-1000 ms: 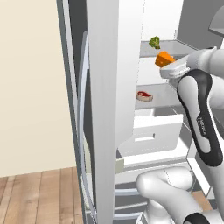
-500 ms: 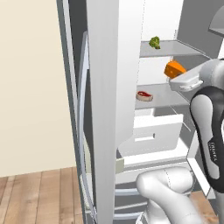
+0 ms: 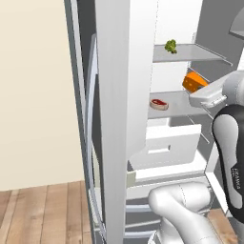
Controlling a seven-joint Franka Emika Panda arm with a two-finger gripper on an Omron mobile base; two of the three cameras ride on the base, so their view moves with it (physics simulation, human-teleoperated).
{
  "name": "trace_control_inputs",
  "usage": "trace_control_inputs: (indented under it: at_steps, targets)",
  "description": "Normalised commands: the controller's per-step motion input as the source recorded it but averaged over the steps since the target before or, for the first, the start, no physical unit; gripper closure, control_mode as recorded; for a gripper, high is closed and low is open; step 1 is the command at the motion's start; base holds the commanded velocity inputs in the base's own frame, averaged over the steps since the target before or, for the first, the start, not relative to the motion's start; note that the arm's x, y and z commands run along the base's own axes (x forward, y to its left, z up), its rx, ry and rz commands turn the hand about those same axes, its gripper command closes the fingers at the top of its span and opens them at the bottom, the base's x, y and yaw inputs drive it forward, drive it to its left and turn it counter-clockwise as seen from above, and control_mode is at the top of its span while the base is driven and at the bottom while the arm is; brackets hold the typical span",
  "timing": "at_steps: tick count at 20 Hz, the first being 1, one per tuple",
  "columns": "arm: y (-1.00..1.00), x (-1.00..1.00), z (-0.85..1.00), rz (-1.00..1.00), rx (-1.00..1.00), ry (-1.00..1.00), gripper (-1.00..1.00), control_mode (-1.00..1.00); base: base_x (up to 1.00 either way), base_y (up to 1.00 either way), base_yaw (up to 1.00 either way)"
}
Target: Take the cheese, steak, and broccoli from the fridge and place them on the plate on the dining counter to create an appetizer plate.
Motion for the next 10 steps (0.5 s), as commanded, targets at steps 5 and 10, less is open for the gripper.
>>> trace_control_inputs:
  at_steps: [5, 10]
  targets:
    - [0.0, 0.0, 0.0, 0.0, 0.0, 0.0, 1.0, 1.0, -0.17, -0.33, 0.27]
    - [0.0, 0.0, 0.0, 0.0, 0.0, 0.0, 1.0, 1.0, -0.53, -0.41, 0.23]
